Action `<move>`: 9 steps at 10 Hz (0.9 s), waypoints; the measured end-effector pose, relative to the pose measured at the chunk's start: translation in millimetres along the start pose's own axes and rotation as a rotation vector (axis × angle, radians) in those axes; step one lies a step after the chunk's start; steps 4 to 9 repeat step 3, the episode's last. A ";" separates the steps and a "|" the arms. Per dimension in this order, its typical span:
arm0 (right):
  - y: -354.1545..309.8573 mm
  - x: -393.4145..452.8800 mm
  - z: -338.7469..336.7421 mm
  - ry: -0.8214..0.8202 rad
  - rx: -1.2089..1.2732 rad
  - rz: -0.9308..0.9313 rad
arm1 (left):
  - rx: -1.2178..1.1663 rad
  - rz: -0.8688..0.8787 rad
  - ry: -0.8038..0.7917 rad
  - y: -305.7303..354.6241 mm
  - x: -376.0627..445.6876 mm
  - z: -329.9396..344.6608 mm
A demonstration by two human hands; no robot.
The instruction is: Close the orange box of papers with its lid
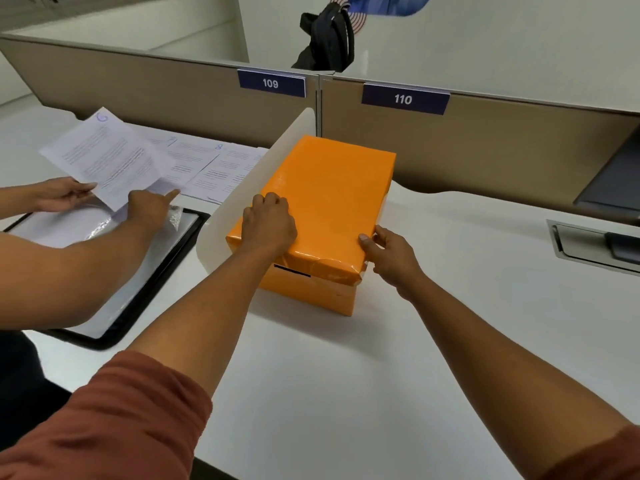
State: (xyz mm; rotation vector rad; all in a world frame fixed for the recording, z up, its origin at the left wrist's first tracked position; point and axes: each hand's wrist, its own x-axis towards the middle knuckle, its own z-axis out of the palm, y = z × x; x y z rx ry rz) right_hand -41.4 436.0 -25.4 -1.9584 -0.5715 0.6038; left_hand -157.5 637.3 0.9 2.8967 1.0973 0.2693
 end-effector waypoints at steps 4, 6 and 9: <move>26.6 -26.3 -20.5 0.051 -0.276 -0.053 | -0.021 -0.017 -0.146 6.6 -20.7 -1.6; 26.6 -26.3 -20.5 0.051 -0.276 -0.053 | -0.021 -0.017 -0.146 6.6 -20.7 -1.6; 26.6 -26.3 -20.5 0.051 -0.276 -0.053 | -0.021 -0.017 -0.146 6.6 -20.7 -1.6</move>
